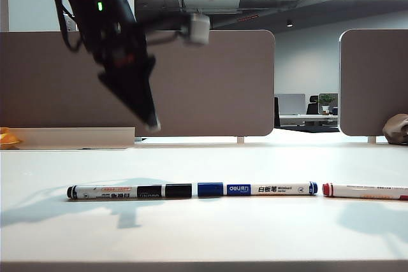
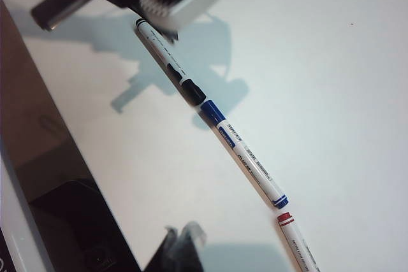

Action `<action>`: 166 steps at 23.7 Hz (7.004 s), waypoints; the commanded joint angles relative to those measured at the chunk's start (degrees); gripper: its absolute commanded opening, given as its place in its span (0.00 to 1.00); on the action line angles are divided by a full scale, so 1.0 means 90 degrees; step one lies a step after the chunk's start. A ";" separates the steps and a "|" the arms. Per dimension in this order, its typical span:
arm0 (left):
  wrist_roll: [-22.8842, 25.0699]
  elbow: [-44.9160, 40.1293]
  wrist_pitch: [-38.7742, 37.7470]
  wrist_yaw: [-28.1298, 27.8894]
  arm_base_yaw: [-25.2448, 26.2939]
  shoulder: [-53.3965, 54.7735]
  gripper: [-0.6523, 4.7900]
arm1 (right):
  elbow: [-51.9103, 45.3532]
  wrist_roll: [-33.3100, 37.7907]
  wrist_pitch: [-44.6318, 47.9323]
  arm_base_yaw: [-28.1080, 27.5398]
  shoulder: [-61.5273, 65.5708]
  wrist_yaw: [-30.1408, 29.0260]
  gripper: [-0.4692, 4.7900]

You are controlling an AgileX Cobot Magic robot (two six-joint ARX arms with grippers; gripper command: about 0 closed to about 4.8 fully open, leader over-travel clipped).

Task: Pick up the markers one by one and line them up horizontally in a straight line on the table.

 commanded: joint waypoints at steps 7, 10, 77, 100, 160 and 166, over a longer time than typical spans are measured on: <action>-0.2635 0.0027 0.1311 -0.0265 0.0010 -0.2611 0.11 | 0.0041 0.0697 0.1812 -0.0012 -0.0270 -0.0012 0.08; -0.3041 0.0027 0.1768 -0.0641 0.0012 -0.3466 0.11 | 0.0039 0.0801 0.2239 -0.0015 -0.0442 -0.0015 0.08; -0.5168 -0.7684 0.4860 -0.0092 0.0012 -0.8981 0.11 | -0.6409 0.2725 0.5824 -0.0117 -0.5263 0.0945 0.09; -0.3772 -0.7737 0.4566 -0.0865 0.0015 -0.8983 0.11 | -0.6409 0.2715 0.4180 -0.0121 -0.5260 0.1863 0.09; -0.3820 -0.7732 0.3801 -0.1030 0.1484 -1.0159 0.11 | -0.6409 0.2004 0.4228 -0.0835 -0.5765 0.2108 0.09; -0.3820 -0.7713 0.3801 -0.1025 0.2013 -1.0183 0.11 | -0.6409 0.2004 0.4226 -0.1112 -0.5768 0.2106 0.09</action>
